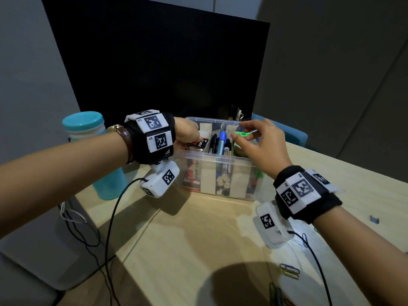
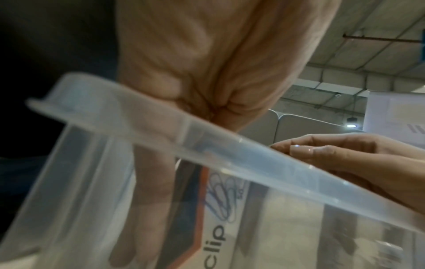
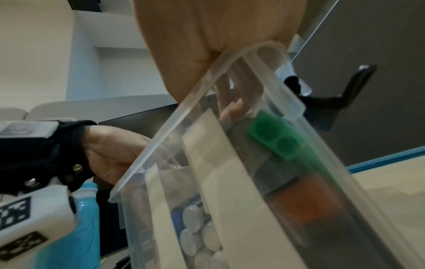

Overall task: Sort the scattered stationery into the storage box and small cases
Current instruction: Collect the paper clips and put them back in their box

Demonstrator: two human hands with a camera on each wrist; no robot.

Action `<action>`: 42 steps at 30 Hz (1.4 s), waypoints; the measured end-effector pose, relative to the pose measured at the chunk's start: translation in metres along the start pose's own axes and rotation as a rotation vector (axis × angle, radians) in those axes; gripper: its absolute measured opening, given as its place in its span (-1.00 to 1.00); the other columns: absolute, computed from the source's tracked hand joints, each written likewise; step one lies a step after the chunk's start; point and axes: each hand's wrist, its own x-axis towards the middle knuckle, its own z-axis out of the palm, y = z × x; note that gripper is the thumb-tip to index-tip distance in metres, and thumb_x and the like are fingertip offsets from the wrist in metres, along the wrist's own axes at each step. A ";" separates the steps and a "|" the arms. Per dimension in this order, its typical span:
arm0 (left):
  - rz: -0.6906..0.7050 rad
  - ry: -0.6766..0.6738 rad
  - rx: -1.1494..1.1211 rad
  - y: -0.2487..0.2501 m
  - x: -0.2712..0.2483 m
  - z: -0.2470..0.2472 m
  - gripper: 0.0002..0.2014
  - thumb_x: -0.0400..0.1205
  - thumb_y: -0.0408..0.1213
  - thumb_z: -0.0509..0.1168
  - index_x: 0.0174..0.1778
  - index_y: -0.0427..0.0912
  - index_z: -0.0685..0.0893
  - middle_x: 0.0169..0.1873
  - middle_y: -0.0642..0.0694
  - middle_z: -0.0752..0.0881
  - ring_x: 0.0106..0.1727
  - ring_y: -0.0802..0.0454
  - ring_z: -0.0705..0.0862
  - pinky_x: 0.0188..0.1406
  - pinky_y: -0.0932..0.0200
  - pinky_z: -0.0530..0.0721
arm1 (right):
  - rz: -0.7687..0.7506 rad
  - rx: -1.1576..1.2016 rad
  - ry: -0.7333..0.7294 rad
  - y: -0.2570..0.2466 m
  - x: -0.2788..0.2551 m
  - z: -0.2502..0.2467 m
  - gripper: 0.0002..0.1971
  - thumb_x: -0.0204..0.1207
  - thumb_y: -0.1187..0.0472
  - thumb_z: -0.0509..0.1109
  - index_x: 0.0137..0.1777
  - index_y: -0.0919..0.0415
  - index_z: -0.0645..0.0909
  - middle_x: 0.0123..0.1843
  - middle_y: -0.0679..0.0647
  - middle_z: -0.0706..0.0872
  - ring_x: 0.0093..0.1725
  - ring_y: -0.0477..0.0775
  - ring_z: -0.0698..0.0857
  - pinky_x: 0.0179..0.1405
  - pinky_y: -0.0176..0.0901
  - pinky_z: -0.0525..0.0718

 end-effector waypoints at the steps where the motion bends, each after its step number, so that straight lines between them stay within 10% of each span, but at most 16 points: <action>1: -0.002 0.015 0.007 0.000 0.000 0.001 -0.79 0.75 -0.33 0.19 0.24 -0.34 0.59 -0.25 -0.07 0.55 -0.35 0.13 0.51 -0.35 0.30 0.54 | 0.003 -0.003 0.003 0.000 0.000 0.000 -0.62 0.54 0.03 0.48 0.29 0.18 0.66 0.14 0.02 0.61 -0.15 -0.28 0.61 -0.19 -0.80 0.42; 5: -0.024 0.075 0.023 0.005 -0.005 0.000 -0.73 0.79 -0.32 0.07 0.27 -0.41 0.55 -0.03 -0.29 0.68 -0.04 -0.20 0.70 0.11 -0.08 0.68 | 0.006 -0.013 0.021 0.001 0.001 0.000 -0.66 0.56 0.06 0.46 0.28 0.18 0.67 0.15 0.02 0.61 -0.16 -0.25 0.62 -0.20 -0.78 0.43; 9: -0.032 0.122 -0.031 0.012 -0.014 -0.008 -0.72 0.80 -0.33 0.05 0.35 -0.42 0.45 -0.09 -0.30 0.59 0.01 -0.28 0.72 0.09 -0.18 0.73 | -0.007 -0.011 0.031 0.003 0.001 0.001 -0.69 0.57 0.06 0.45 0.25 0.17 0.67 0.12 0.01 0.60 -0.15 -0.24 0.61 -0.18 -0.74 0.47; 17: 0.354 0.454 0.056 0.035 -0.016 0.001 -0.74 0.72 -0.31 0.22 0.31 -0.17 0.65 0.10 -0.12 0.67 0.02 0.05 0.61 -0.09 0.21 0.56 | 0.132 0.220 0.090 0.004 -0.002 -0.026 -0.83 0.58 0.24 0.44 0.13 0.22 0.73 -0.27 -0.08 0.67 -0.36 -0.31 0.59 -0.25 -0.42 0.66; 20: 0.569 0.476 -0.104 0.061 -0.026 0.025 -0.80 0.65 -0.37 0.25 0.13 -0.12 0.71 -0.04 -0.07 0.71 0.01 0.07 0.66 0.02 0.24 0.56 | 0.192 0.172 0.062 0.013 -0.011 -0.055 -0.84 0.58 0.28 0.41 0.12 0.19 0.73 -0.32 -0.03 0.64 -0.28 -0.04 0.67 -0.25 -0.12 0.76; 28: 0.768 0.163 -0.293 0.147 -0.029 0.131 -0.85 0.56 -0.34 0.36 -0.19 0.03 0.76 -0.16 -0.05 0.80 -0.09 0.07 0.71 -0.10 0.21 0.62 | 0.375 -0.040 0.105 0.039 -0.068 -0.169 -0.80 0.58 0.36 0.36 0.15 0.26 0.71 -0.22 0.07 0.74 -0.32 -0.17 0.73 -0.44 -0.29 0.74; 36: 0.848 -0.196 -0.170 0.228 -0.061 0.230 -0.94 0.58 -0.28 0.38 -0.08 -0.10 0.76 -0.12 -0.10 0.74 -0.07 0.01 0.69 -0.28 0.18 0.69 | 0.639 -0.285 0.322 0.057 -0.133 -0.281 -0.80 0.57 0.42 0.32 0.12 0.30 0.71 -0.16 0.18 0.74 -0.26 0.00 0.75 -0.51 -0.36 0.72; 42: 0.866 -0.379 0.301 0.254 -0.088 0.303 -0.34 0.48 0.04 0.52 0.34 -0.34 0.55 0.18 -0.19 0.65 0.11 -0.14 0.69 0.10 -0.04 0.74 | 0.981 -0.308 0.287 0.077 -0.178 -0.308 -0.89 0.59 0.49 0.34 0.04 0.45 0.67 -0.16 0.27 0.73 -0.30 0.01 0.73 -0.39 -0.13 0.82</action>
